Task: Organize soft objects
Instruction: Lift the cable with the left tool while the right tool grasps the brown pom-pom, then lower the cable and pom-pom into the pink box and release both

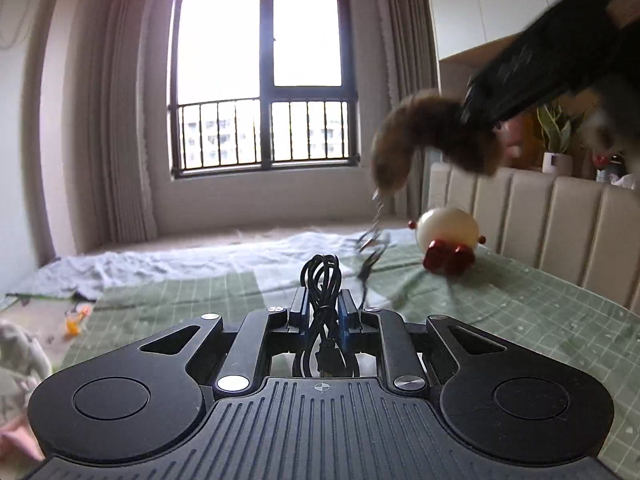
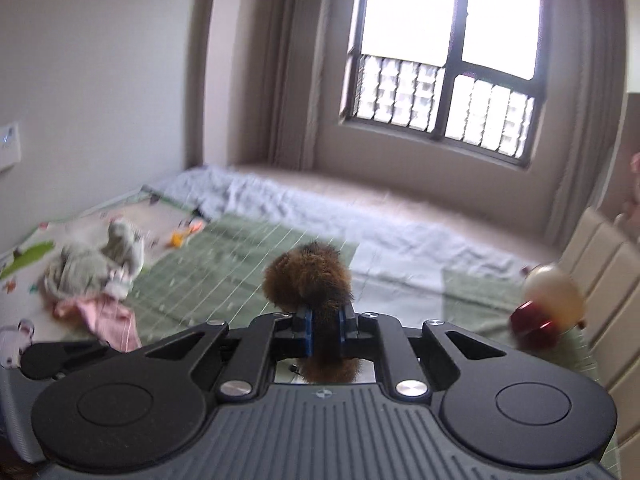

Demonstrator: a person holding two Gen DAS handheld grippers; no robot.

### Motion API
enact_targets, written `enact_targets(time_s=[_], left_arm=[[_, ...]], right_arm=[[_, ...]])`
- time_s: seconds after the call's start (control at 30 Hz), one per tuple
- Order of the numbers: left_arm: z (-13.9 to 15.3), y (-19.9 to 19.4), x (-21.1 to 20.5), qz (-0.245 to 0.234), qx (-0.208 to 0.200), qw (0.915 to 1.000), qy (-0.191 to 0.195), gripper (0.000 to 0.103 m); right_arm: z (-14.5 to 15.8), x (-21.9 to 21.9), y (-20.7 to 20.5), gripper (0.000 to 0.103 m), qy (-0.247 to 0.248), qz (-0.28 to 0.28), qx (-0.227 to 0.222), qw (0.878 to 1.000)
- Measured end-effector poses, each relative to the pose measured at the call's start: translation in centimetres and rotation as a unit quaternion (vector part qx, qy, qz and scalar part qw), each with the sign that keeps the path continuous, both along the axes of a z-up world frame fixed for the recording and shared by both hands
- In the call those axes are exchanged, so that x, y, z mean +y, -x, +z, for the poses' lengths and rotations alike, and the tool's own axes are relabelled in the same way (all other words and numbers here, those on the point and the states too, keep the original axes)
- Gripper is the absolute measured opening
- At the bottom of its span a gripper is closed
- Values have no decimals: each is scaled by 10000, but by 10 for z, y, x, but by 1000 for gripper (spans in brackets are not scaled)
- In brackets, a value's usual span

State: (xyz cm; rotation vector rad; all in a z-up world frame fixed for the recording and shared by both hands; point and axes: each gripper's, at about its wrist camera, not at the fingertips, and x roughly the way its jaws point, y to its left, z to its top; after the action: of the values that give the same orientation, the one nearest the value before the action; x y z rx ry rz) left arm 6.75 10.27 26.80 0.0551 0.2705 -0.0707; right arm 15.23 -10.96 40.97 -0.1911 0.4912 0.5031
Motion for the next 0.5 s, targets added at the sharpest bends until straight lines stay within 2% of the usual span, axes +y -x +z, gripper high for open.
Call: enact_targets(time_s=[0.1,0.23,0.5], left_arm=[[3,-8,-21,-107,29,9999,-5,17],[-3,-14,-51,-364,130,9992,-67,17],[-31,-44,-95,-751,502,9959,-5,17]], right_arm=[[20,-21,7,11,-46,-187,-202,9996],[31,-52,11,11,-76,-381,-324,9987],[21,-96,18,11,-102,-560,-304,9979]])
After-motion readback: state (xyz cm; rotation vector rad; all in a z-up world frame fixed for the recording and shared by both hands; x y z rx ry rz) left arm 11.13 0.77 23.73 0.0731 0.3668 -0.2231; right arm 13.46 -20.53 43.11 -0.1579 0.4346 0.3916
